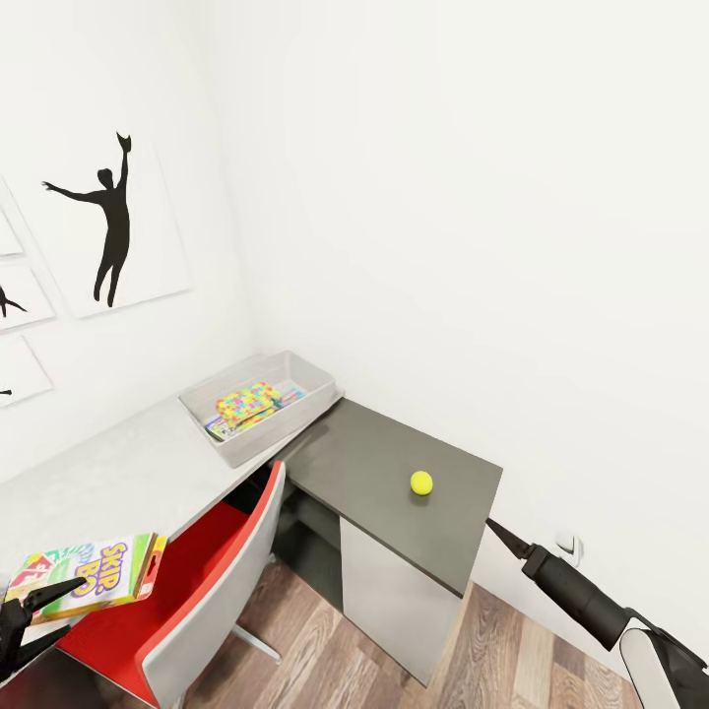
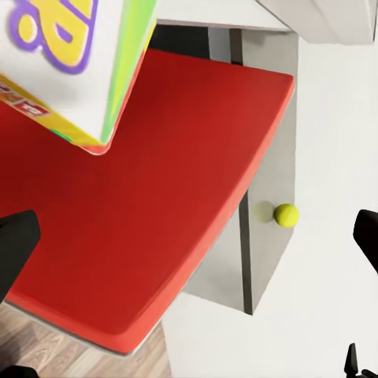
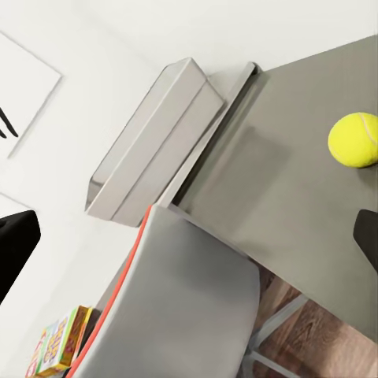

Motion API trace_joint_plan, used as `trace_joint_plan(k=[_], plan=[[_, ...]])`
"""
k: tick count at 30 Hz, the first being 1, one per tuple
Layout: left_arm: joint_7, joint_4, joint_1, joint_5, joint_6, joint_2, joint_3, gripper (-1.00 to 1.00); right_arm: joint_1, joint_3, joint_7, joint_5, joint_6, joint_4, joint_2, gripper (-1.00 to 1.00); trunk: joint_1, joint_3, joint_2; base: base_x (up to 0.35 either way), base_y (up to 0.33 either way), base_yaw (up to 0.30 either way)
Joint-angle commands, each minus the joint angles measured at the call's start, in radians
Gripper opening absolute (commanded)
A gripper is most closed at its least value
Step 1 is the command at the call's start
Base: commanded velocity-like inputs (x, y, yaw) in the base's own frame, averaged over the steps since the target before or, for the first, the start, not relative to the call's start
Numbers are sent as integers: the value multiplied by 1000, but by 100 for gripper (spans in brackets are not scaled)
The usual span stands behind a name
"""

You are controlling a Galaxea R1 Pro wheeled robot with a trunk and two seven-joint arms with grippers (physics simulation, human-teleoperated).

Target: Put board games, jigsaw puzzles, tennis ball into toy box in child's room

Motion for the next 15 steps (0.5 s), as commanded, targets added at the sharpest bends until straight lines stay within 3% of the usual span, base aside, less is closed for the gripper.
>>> trace_joint_plan(k=[1,9,15], plan=[[-1,1,-2,-2,4,-3,2,100,-1,-1,1,-6,8,0,0,100,1,-2,-2,0,0,0],[30,1,-15,0,1,-34,2,100,-1,-1,0,-6,8,0,0,100,1,-2,-2,0,0,0],[36,1,-18,3,0,-42,3,100,-1,-1,0,-6,8,1,0,100,1,-2,-2,0,0,0]])
